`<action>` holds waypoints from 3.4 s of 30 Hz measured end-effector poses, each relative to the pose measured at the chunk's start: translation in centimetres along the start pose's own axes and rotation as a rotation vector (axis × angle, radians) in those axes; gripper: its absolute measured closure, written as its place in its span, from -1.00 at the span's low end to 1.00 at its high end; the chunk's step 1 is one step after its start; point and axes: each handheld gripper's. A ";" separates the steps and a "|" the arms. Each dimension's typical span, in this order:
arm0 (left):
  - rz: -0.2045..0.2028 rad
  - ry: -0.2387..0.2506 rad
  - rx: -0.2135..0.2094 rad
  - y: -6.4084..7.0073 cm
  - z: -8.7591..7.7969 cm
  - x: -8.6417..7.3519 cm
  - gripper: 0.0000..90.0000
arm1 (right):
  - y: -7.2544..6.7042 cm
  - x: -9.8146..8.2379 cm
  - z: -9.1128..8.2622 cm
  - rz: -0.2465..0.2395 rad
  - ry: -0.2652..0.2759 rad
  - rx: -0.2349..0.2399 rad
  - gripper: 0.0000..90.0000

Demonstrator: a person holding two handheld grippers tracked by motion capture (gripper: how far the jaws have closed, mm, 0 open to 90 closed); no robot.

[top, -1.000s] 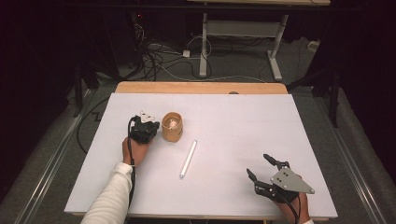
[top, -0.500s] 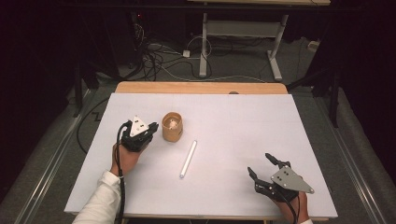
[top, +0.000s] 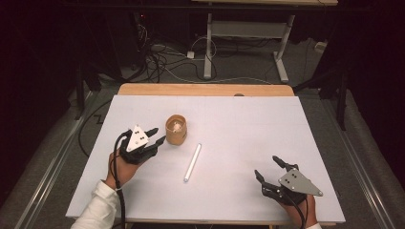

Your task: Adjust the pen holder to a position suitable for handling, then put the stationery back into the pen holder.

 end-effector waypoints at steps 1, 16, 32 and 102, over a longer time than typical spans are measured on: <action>0.006 0.011 -0.004 0.1 -0.3 -0.3 0.13 | 0.1 0.0 0.0 0.002 0.004 0.003 -0.42; 0.005 -0.027 0.039 2.0 -3.3 -4.7 -0.60 | 0.3 0.4 0.7 0.005 0.023 0.053 -0.44; 0.046 -0.085 0.000 4.3 -4.5 -7.2 -0.65 | 0.2 0.4 1.0 -0.007 0.021 0.081 -0.45; -0.258 -0.794 -0.202 5.8 13.9 6.8 0.66 | 0.1 -0.3 2.6 -0.012 -0.076 0.137 -0.42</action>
Point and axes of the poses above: each handheld gripper's, and its own axes: z roughly forward along the jaws, x roughly out of its top, y roughly to its right, and after that the axes turned 6 degrees about -x, right-handed
